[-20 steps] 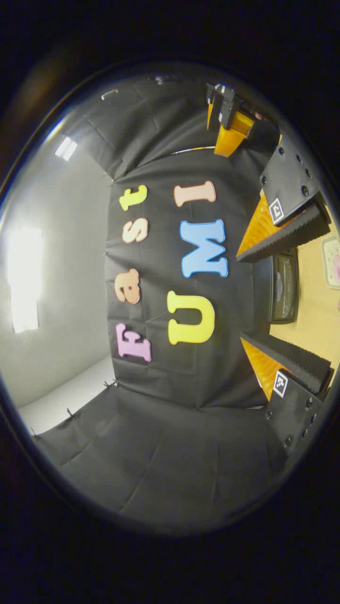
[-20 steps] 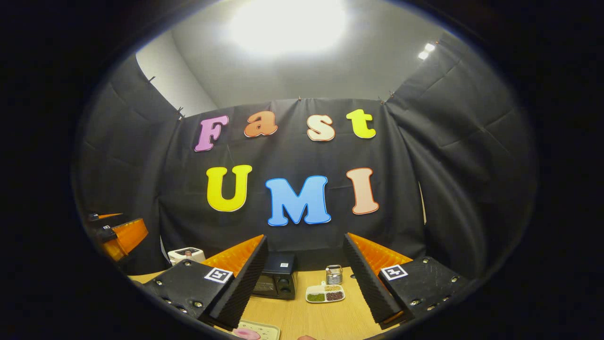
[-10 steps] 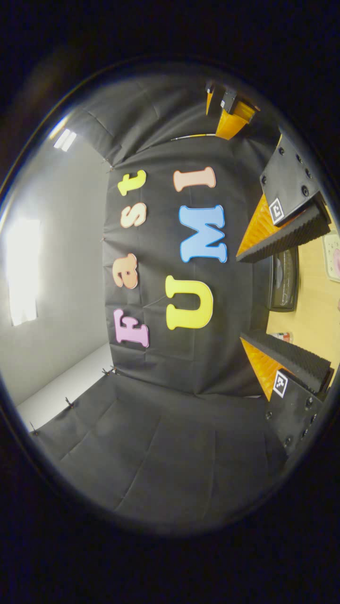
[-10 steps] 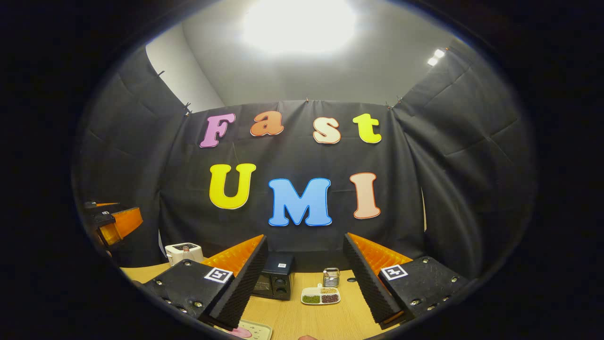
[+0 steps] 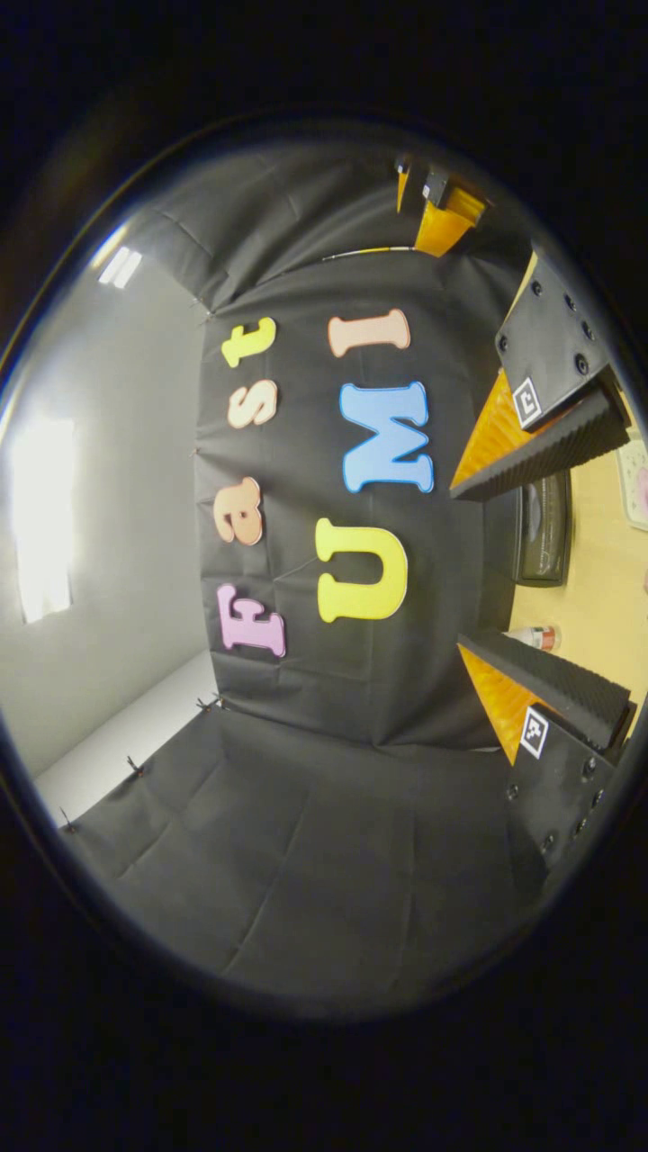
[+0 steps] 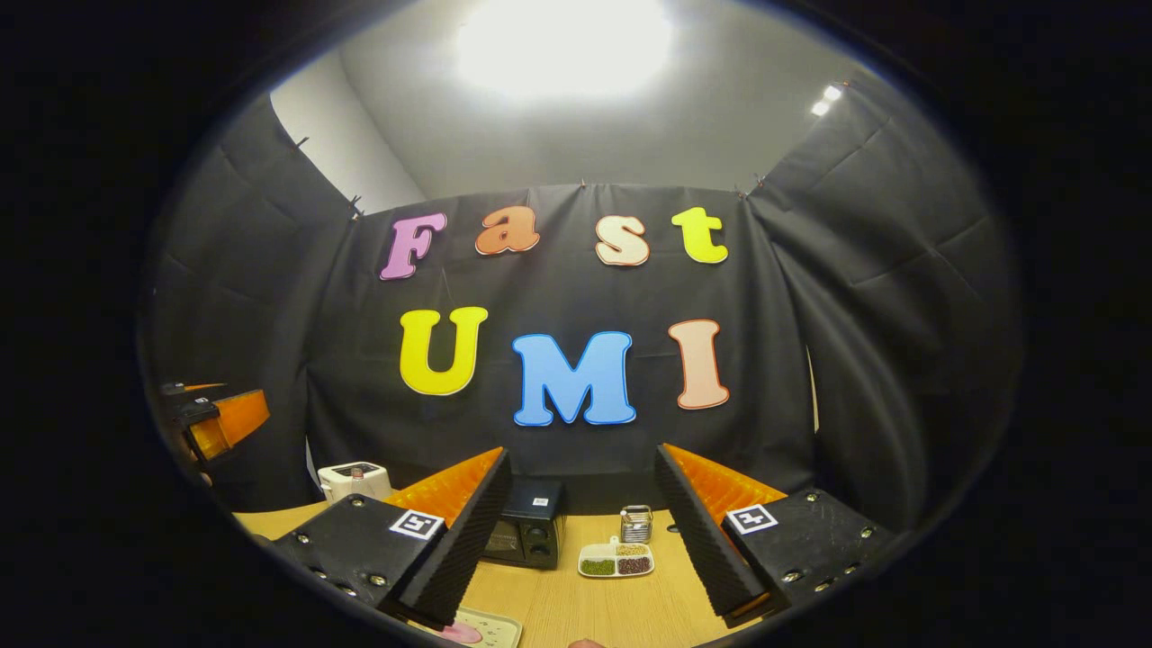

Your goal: Open the electric oven with the left hand, put the food in, and close the electric oven.

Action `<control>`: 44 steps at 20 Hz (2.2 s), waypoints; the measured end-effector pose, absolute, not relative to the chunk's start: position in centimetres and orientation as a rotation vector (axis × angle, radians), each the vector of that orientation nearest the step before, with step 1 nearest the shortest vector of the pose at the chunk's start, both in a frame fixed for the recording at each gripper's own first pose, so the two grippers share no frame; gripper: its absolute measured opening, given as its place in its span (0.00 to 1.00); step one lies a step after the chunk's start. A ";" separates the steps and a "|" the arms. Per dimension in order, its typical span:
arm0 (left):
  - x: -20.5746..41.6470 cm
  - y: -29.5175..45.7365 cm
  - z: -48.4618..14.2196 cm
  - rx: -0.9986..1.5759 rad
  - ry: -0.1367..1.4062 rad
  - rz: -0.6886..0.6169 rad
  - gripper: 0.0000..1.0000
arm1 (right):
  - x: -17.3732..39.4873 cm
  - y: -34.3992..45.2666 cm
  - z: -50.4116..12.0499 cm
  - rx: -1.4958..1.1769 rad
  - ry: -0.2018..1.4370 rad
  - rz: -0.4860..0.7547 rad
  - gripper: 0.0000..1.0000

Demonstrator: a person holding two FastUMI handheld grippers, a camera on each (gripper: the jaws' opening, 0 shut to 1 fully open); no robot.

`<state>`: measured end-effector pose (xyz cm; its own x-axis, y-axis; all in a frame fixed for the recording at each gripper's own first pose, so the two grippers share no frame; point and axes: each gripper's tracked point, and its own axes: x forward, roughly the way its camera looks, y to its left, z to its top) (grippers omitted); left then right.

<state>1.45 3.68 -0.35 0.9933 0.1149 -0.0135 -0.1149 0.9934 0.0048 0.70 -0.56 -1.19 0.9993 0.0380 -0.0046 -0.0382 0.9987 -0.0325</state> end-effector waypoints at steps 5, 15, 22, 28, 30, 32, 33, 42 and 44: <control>1.4 2.3 -0.6 -0.005 0.004 0.109 0.96 | 0.6 -1.5 -2.6 -0.039 0.022 0.047 0.98; 8.1 0.8 -5.0 0.035 0.042 0.068 1.00 | 0.8 -2.2 -5.0 0.022 0.053 0.064 0.99; 19.5 0.8 -12.1 0.042 0.112 -0.017 1.00 | 3.7 -1.7 -5.7 -0.043 0.046 -0.017 0.98; 26.4 -1.0 -19.8 0.019 0.218 -0.109 1.00 | 6.7 -2.1 -7.3 -0.080 0.100 -0.113 0.98; 27.8 -1.9 -22.8 0.018 0.268 -0.135 0.97 | 6.8 -2.9 -7.4 -0.093 0.108 -0.159 0.98; 29.1 -2.6 -26.0 0.009 0.330 -0.158 1.00 | 6.7 -3.7 -8.1 -0.101 0.131 -0.208 0.98; 29.5 -3.0 -27.5 0.002 0.356 -0.170 1.00 | 6.7 -4.0 -8.3 -0.102 0.144 -0.225 0.99; 31.7 -4.2 -34.7 0.040 0.466 -0.191 0.97 | 5.8 -5.9 -8.7 -0.144 0.198 -0.328 0.98; 31.7 -4.2 -34.5 0.044 0.457 -0.184 1.00 | 5.7 -5.8 -8.3 -0.145 0.191 -0.329 0.99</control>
